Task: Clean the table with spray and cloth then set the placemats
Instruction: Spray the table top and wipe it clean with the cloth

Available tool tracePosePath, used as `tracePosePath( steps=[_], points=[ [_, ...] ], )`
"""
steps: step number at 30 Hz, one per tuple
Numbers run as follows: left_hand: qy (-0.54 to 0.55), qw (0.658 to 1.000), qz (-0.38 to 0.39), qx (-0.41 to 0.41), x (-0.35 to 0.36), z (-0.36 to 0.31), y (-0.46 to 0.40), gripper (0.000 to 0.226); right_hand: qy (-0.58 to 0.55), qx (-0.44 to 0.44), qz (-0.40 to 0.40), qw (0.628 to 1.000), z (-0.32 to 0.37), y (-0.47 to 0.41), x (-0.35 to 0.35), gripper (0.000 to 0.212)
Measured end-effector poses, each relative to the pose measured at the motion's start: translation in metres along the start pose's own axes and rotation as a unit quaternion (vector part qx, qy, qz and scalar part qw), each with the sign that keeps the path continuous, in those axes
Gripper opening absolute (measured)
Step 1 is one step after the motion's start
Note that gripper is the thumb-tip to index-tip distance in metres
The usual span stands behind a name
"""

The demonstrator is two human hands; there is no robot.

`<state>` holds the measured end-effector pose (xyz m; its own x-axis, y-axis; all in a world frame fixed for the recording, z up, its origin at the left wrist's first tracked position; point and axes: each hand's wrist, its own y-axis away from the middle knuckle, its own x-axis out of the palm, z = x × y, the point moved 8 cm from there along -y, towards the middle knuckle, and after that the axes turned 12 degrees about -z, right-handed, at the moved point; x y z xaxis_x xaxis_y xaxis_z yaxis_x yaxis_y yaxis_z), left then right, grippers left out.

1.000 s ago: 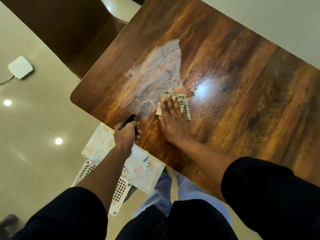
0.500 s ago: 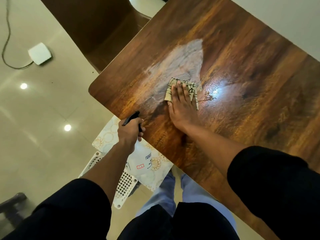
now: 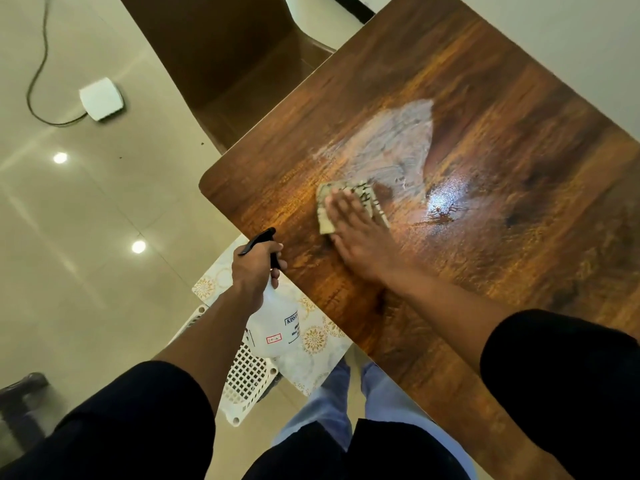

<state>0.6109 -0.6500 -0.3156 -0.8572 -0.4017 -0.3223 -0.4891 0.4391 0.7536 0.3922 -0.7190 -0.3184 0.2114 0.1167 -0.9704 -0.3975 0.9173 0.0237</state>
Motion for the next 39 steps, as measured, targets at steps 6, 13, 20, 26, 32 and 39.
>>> tracePosePath(
  steps=[6,13,20,26,32,39],
  points=[
    [0.017,1.000,0.016,-0.018,-0.007,0.000,-0.006,0.019,-0.005,0.255,-0.072,0.964,-0.034,-0.057,-0.019,0.067],
    [0.052,0.999,0.002,0.014,-0.013,-0.016,-0.015,0.017,-0.055,0.010,-0.028,0.998,0.083,-0.050,0.012,0.066],
    [-0.002,1.000,0.027,-0.009,0.003,-0.018,-0.015,0.016,-0.007,-0.168,-0.021,0.986,0.065,-0.068,0.005,0.065],
    [-0.005,0.999,0.032,0.031,0.023,-0.034,-0.008,0.017,-0.024,0.107,-0.031,0.993,-0.041,-0.129,-0.025,0.067],
    [0.011,0.997,0.034,0.070,0.037,-0.054,-0.005,0.021,-0.035,0.131,-0.029,0.990,-0.029,-0.130,-0.027,0.065],
    [-0.013,0.998,0.050,0.046,0.043,-0.052,-0.005,0.019,-0.010,-0.170,0.002,0.985,0.031,-0.055,-0.009,0.065]
  ],
)
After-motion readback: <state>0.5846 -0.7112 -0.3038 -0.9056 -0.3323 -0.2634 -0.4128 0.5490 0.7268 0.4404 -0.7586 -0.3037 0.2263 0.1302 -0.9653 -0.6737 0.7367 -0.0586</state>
